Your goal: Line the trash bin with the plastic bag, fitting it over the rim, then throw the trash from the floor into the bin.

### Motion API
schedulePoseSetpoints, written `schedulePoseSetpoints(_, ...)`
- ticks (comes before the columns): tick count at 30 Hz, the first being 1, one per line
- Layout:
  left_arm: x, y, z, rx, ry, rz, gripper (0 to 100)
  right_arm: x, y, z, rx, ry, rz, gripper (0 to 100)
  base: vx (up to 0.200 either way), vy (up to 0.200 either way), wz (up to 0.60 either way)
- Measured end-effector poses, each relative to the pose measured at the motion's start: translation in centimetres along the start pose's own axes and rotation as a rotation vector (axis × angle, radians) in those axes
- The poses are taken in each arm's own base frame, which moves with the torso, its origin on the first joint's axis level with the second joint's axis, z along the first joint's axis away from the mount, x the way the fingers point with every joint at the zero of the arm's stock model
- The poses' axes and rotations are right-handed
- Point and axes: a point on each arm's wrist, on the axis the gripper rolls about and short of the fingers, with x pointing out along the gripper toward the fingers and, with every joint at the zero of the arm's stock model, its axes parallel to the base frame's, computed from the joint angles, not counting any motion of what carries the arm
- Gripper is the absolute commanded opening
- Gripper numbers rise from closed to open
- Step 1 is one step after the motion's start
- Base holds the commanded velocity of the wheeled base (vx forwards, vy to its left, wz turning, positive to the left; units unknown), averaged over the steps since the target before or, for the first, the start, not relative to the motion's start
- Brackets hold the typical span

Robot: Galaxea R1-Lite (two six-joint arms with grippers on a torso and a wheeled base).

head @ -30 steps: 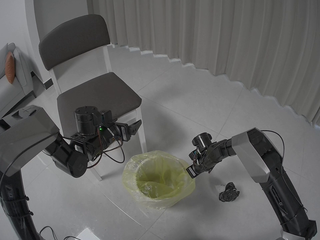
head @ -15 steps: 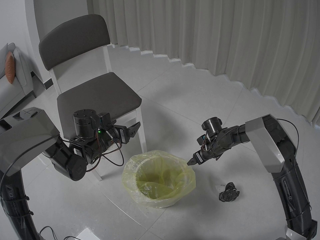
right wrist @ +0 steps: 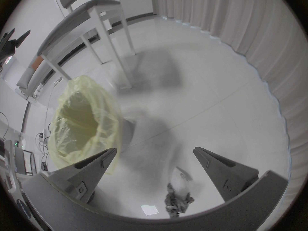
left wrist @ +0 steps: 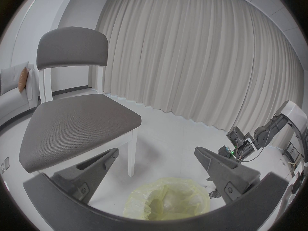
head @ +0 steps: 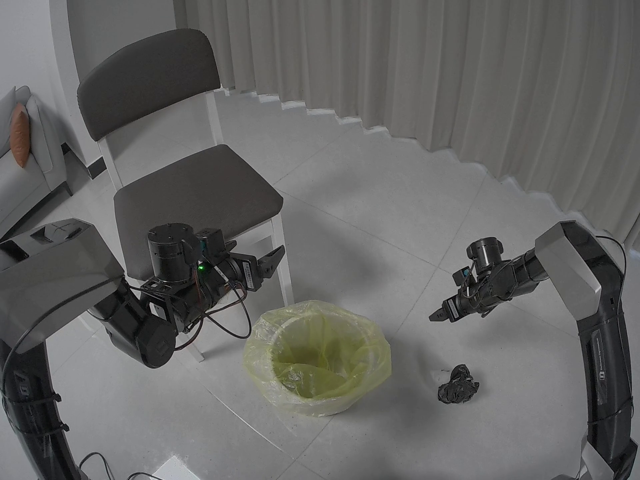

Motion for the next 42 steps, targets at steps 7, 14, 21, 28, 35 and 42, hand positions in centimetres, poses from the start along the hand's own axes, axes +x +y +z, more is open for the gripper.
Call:
schedulePoseSetpoints(7, -0.7, -0.6, 0.2, -0.008, -0.019, -0.058, 100, 0.8, -2.8, -0.1, 0.041, -0.031, -0.036, 100, -0.086, 0.000, 0.00)
schedulePoseSetpoints(14, -0.7, -0.6, 0.6, -0.034, -0.056, -0.069, 100, 2.8, -3.4, -0.5, 0.048, -0.033, -0.041, 100, 0.000, 0.000, 0.00)
schedulePoseSetpoints(21, -0.3, -0.8, 0.2, -0.032, -0.066, -0.074, 100, 4.5, -3.7, -0.9, 0.058, -0.015, -0.049, 100, 0.000, 0.000, 0.00)
schedulePoseSetpoints(28, 0.2, -0.8, -0.4, -0.030, -0.072, -0.074, 100, 7.0, -3.7, -2.8, 0.084, 0.095, -0.060, 100, 0.000, 0.000, 0.00)
schedulePoseSetpoints(35, 0.6, -0.7, -1.2, -0.031, -0.058, -0.070, 100, 8.9, -3.4, -5.8, 0.119, 0.224, -0.037, 100, 0.000, 0.000, 0.00)
schedulePoseSetpoints(42, 0.8, -0.7, -1.6, -0.031, -0.049, -0.069, 100, 9.6, -3.4, -7.2, 0.128, 0.269, -0.028, 100, 0.000, 0.000, 0.00)
